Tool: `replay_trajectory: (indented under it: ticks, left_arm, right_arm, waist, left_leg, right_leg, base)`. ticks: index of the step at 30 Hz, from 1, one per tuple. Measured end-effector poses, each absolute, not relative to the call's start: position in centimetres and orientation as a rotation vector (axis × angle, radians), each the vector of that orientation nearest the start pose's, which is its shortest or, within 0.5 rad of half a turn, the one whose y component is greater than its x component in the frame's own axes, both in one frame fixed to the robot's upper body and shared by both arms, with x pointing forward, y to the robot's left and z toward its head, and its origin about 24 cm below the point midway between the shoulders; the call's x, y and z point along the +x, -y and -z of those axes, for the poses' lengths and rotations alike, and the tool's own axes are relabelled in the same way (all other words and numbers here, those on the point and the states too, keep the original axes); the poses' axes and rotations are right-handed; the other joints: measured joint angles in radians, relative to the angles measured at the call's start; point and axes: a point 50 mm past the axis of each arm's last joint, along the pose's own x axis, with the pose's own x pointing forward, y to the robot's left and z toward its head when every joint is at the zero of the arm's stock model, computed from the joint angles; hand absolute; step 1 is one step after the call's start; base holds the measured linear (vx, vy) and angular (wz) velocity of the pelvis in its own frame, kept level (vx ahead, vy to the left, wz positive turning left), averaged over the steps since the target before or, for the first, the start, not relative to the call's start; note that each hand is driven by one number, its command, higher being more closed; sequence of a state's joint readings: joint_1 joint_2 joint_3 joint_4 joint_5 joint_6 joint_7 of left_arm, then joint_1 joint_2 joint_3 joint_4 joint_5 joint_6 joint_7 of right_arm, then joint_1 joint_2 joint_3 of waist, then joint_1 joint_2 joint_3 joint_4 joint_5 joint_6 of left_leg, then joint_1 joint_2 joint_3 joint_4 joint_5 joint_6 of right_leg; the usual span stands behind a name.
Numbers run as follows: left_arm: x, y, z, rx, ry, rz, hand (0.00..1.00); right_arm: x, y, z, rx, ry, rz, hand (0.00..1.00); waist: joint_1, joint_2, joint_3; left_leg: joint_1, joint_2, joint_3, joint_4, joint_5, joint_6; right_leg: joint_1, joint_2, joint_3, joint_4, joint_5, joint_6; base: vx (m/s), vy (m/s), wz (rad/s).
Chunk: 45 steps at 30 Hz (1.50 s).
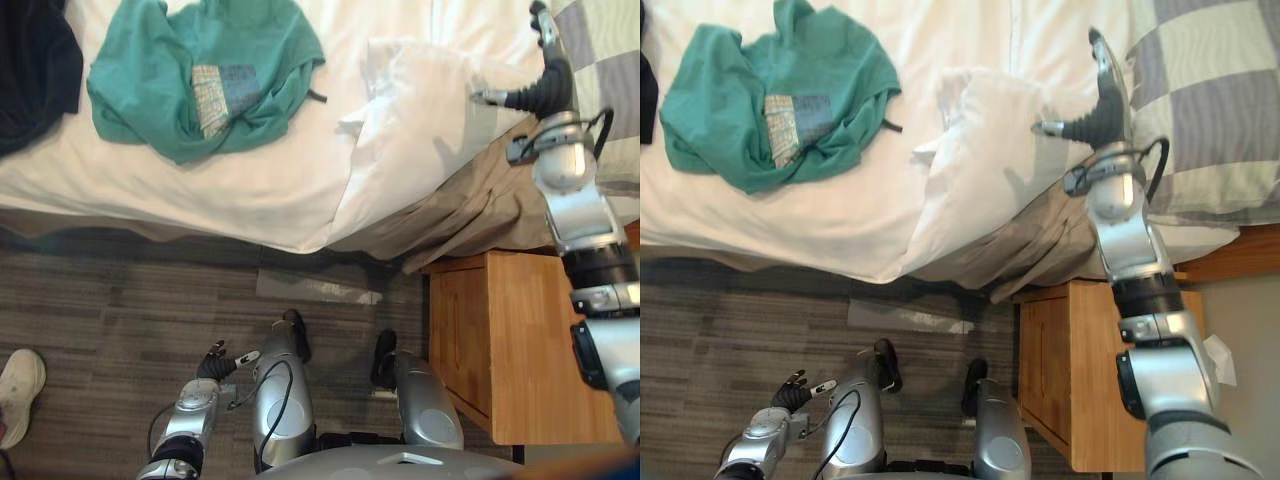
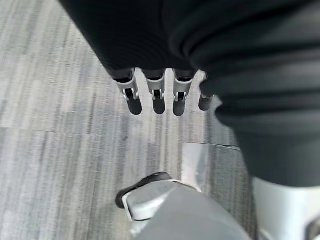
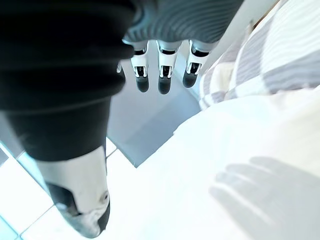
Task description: Tidy the bed and pick cloth on bed and put in laundry
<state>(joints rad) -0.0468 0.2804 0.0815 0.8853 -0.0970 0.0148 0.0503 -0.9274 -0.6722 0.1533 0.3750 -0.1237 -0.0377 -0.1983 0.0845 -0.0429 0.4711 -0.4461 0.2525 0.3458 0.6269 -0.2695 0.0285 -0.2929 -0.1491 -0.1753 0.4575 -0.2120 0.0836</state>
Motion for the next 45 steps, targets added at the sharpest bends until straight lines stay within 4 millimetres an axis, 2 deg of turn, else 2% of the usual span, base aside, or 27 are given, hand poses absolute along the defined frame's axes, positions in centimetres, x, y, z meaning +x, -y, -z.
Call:
replay_trajectory:
  ticks: [3,5,9,15,16,19,21,25,29,33,37,40,43,45]
  left_arm:
    - [19.1,-25.7,10.3,0.140,-0.781,-0.265,0.00]
    - [20.0,-24.8,10.1,0.121,-0.754,-0.249,0.00]
    - [21.9,-23.0,9.2,0.086,-0.688,-0.213,0.00]
    - [23.8,-22.6,7.7,0.074,-0.609,-0.203,0.00]
    - [24.4,-22.3,7.1,0.049,-0.582,-0.204,0.00]
    - [25.7,-21.0,6.4,-0.002,-0.540,-0.188,0.00]
    - [26.0,-20.1,6.2,-0.031,-0.531,-0.175,0.00]
    - [26.4,-19.5,5.9,-0.040,-0.511,-0.145,0.00]
    - [26.4,-19.4,5.8,-0.041,-0.495,-0.140,0.00]
    - [26.3,-19.3,5.9,-0.041,-0.498,-0.138,0.00]
    - [26.3,-19.0,5.8,-0.043,-0.496,-0.134,0.00]
    - [26.0,-19.1,6.2,-0.034,-0.519,-0.134,0.00]
    - [25.6,-19.3,6.5,-0.023,-0.549,-0.140,0.00]
    - [25.4,-19.7,6.8,-0.007,-0.577,-0.164,0.00]
  right_arm:
    - [35.8,22.1,-31.3,-0.800,0.666,0.261,0.00]
    - [35.8,22.0,-31.6,-0.810,0.656,0.253,0.00]
    - [35.7,20.4,-31.5,-0.853,0.649,0.183,0.00]
    - [35.2,18.0,-33.1,-0.953,0.701,0.138,0.00]
    - [35.1,17.3,-34.0,-0.965,0.726,0.130,1.00]
    - [34.8,15.9,-35.4,-1.019,0.761,0.117,1.00]
    - [34.8,15.3,-35.5,-1.039,0.752,0.100,1.00]
    - [34.7,13.8,-36.6,-1.042,0.767,0.074,1.00]
    - [35.0,13.6,-36.8,-1.041,0.750,0.072,1.00]
    - [35.8,14.1,-36.2,-0.979,0.705,0.067,1.00]
    - [36.4,15.9,-33.9,-0.856,0.641,0.073,1.00]
    - [36.6,17.4,-31.6,-0.713,0.601,0.096,1.00]
    - [36.6,19.4,-27.6,-0.589,0.517,0.117,1.00]
    - [36.2,21.5,-24.0,-0.515,0.425,0.152,1.00]
  waist:
    - [0.011,0.014,0.008]
    - [0.014,0.023,0.014]
    - [0.016,0.028,0.019]
    - [0.014,0.029,0.021]
    - [0.014,0.029,0.021]
    - [0.010,0.030,0.022]
    - [0.010,0.030,0.021]
    - [0.011,0.030,0.021]
    - [0.010,0.029,0.021]
    - [0.006,0.029,0.021]
    - [0.001,0.026,0.017]
    - [-0.013,0.022,0.014]
    - [-0.018,0.013,0.008]
    - [-0.028,0.007,0.001]
  left_leg:
    - [-0.062,-0.009,-0.005,0.008,0.014,0.014]
    - [-0.087,-0.013,-0.005,0.010,0.020,0.018]
    - [-0.153,-0.012,-0.013,0.027,0.028,0.019]
    - [-0.220,-0.005,-0.020,0.041,0.043,0.015]
    - [-0.240,-0.005,-0.018,0.040,0.049,0.014]
    - [-0.288,-0.005,-0.018,0.037,0.067,0.016]
    - [-0.303,-0.006,-0.021,0.034,0.074,0.015]
    - [-0.307,-0.015,-0.016,0.001,0.100,0.009]
    - [-0.305,-0.014,-0.023,-0.009,0.110,0.003]
    - [-0.283,-0.012,-0.023,-0.014,0.121,0.002]
    - [-0.232,-0.003,-0.023,-0.026,0.121,0.001]
    - [-0.197,0.013,-0.012,-0.044,0.121,0.001]
    - [-0.135,0.022,0.015,-0.074,0.124,-0.003]
    - [-0.093,0.025,0.022,-0.097,0.131,-0.006]
  right_leg:
    - [-0.070,-0.013,-0.002,0.039,-0.005,0.001]
    - [-0.102,-0.020,-0.006,0.059,-0.010,0.001]
    - [-0.182,-0.032,-0.013,0.121,-0.029,-0.003]
    - [-0.268,-0.047,-0.037,0.186,-0.039,-0.014]
    - [-0.294,-0.050,-0.037,0.194,-0.041,-0.018]
    - [-0.345,-0.063,-0.052,0.212,-0.043,-0.021]
    - [-0.362,-0.065,-0.055,0.220,-0.044,-0.023]
    - [-0.384,-0.075,-0.061,0.231,-0.048,-0.030]
    - [-0.384,-0.081,-0.081,0.242,-0.051,-0.036]
    - [-0.362,-0.081,-0.092,0.240,-0.051,-0.037]
    - [-0.296,-0.067,-0.102,0.201,-0.047,-0.043]
    - [-0.251,-0.043,-0.101,0.146,-0.022,-0.045]
    - [-0.196,-0.022,-0.085,0.088,0.008,-0.041]
    - [-0.150,-0.007,-0.080,0.039,0.030,-0.042]
  base:
    - [-0.05,0.006,0.11]
    - [-0.03,-0.014,0.13]
    - [-0.02,-0.043,0.09]
    - [-0.02,-0.047,0.05]
    - [-0.03,-0.034,-0.01]
    - [-0.03,-0.037,0.09]
    - [-0.02,-0.042,0.10]
    - [0.00,-0.066,0.08]
    - [0.01,-0.081,0.07]
    - [0.02,-0.057,0.02]
    - [-0.01,-0.029,-0.05]
    - [-0.02,0.005,-0.20]
    - [0.01,0.016,-0.30]
    - [0.01,0.006,-0.18]
